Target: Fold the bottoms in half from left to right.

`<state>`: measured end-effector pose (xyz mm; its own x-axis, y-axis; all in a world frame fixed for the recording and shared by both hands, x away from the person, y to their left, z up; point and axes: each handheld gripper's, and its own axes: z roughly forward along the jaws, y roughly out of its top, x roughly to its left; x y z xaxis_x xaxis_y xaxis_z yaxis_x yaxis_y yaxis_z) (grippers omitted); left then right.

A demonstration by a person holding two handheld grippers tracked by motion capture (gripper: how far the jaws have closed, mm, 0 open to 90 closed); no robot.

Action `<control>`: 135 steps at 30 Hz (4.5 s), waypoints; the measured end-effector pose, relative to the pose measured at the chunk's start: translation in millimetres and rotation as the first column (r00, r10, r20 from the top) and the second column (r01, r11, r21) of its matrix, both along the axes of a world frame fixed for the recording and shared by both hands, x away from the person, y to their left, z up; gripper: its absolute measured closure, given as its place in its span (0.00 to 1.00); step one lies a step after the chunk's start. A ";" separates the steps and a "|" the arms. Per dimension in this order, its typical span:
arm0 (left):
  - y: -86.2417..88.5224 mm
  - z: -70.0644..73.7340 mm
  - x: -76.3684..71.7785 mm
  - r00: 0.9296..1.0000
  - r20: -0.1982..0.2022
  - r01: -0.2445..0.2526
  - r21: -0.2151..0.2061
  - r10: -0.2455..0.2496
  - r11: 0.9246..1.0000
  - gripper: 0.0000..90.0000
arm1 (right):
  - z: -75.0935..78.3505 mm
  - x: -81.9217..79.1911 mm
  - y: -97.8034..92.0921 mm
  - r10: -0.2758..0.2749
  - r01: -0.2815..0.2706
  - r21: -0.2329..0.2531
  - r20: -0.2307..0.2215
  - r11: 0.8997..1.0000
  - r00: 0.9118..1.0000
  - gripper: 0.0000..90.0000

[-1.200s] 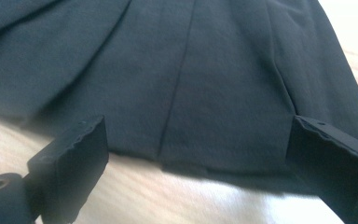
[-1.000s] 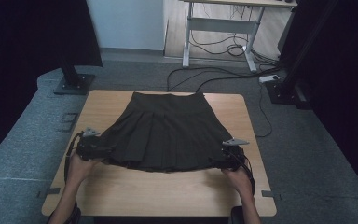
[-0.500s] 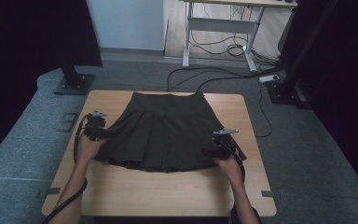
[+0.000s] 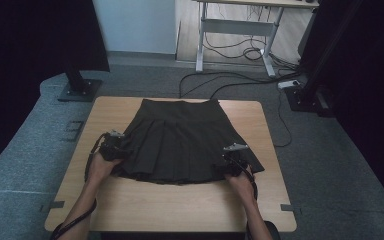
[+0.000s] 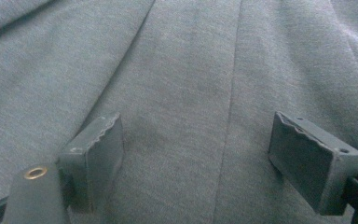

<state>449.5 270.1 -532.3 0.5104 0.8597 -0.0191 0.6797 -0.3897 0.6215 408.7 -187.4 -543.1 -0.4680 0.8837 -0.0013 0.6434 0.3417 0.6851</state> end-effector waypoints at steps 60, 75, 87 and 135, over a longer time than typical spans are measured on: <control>-9.0 54.1 -49.9 0.998 0.063 0.004 -0.095 0.002 0.995 0.15 | -12.0 -36.2 -68.5 -0.123 0.117 0.073 0.072 0.990 0.990 0.15; -9.6 29.3 8.4 0.995 0.032 -0.088 -0.068 0.090 0.994 0.14 | -12.1 -36.1 -68.9 -0.120 0.114 0.074 0.073 0.991 0.990 0.15; -5.9 -10.7 28.9 0.990 0.028 -0.136 -0.065 0.138 0.989 0.11 | -12.2 -36.1 -68.5 -0.118 0.113 0.070 0.075 0.991 0.990 0.15; -5.2 -14.2 26.9 0.986 0.064 -0.148 -0.058 0.151 0.987 0.09 | 46.0 -78.1 114.8 0.474 -0.471 0.111 -0.008 0.875 0.880 0.12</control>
